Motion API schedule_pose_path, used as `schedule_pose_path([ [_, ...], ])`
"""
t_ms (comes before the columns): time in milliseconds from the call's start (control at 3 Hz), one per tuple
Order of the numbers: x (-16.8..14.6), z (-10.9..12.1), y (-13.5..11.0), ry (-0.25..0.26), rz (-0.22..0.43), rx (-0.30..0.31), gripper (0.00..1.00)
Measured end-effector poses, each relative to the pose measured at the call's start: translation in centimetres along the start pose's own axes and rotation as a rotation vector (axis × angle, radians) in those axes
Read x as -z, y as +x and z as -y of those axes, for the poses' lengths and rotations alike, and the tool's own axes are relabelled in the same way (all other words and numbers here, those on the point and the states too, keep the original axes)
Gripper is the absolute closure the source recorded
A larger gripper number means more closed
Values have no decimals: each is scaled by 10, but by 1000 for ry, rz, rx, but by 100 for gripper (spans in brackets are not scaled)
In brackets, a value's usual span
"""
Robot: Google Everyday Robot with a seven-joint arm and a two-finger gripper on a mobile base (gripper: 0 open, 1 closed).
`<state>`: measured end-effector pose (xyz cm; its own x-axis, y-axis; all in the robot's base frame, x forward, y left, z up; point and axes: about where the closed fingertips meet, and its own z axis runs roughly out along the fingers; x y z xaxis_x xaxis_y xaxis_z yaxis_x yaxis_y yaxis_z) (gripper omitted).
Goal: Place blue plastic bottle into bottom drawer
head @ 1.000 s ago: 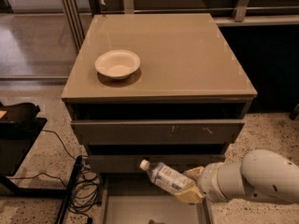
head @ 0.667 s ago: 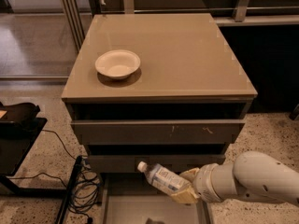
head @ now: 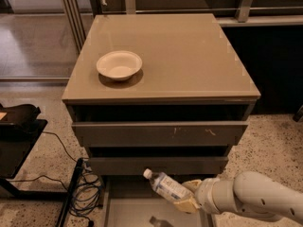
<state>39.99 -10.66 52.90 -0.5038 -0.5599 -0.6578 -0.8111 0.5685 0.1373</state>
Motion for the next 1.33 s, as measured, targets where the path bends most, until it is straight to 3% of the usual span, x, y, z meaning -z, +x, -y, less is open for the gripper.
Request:
schedule_pose_path([
  [667,-20,58,85,26,134,-73,100],
  [1000,-36,84,110,3,182,-108,100],
  [1333,-36,84,110,3,182,-108,100],
])
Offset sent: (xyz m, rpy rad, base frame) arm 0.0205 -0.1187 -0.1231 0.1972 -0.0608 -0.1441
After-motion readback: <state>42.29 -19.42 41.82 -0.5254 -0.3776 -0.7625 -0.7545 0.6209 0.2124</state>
